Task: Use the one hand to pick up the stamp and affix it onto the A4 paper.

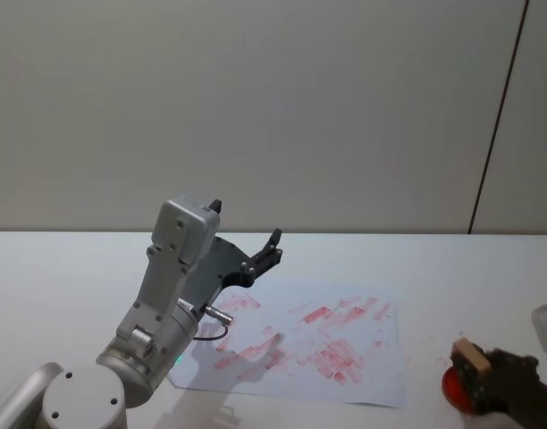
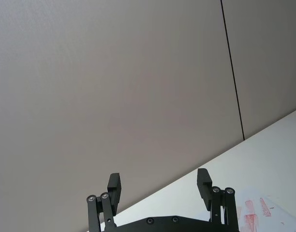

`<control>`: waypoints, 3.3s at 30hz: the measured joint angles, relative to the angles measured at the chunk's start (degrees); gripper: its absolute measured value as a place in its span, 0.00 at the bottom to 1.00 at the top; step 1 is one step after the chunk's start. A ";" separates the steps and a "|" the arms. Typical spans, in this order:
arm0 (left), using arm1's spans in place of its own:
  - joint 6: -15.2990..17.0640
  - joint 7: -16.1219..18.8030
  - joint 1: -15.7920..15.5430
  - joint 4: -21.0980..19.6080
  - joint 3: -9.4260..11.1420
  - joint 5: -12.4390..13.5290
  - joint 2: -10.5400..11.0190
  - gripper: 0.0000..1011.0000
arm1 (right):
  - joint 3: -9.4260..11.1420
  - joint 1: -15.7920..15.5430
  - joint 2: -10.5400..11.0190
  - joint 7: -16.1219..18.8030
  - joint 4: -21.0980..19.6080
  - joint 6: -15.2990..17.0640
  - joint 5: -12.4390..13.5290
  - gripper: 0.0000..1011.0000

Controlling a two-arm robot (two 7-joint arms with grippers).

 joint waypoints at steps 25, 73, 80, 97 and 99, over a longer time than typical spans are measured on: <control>0.00 0.00 0.00 0.00 0.00 0.00 0.00 0.99 | -5.74 18.02 -12.36 11.08 12.03 0.10 -6.62 0.22; 0.00 0.00 0.00 0.00 0.00 0.00 0.00 0.99 | -11.66 30.30 -22.54 8.22 30.50 12.94 -12.23 0.22; 0.00 0.00 0.00 0.00 0.00 0.00 0.00 0.99 | -11.39 30.32 -22.66 8.13 28.53 12.36 -10.18 0.22; 0.00 -0.01 0.00 0.00 0.00 0.00 0.00 0.99 | -7.31 26.66 -18.26 7.32 15.66 12.61 -3.17 0.22; 0.00 0.00 0.00 0.00 0.00 0.00 0.00 0.99 | -6.91 25.99 -17.51 7.26 14.65 12.91 -2.92 0.22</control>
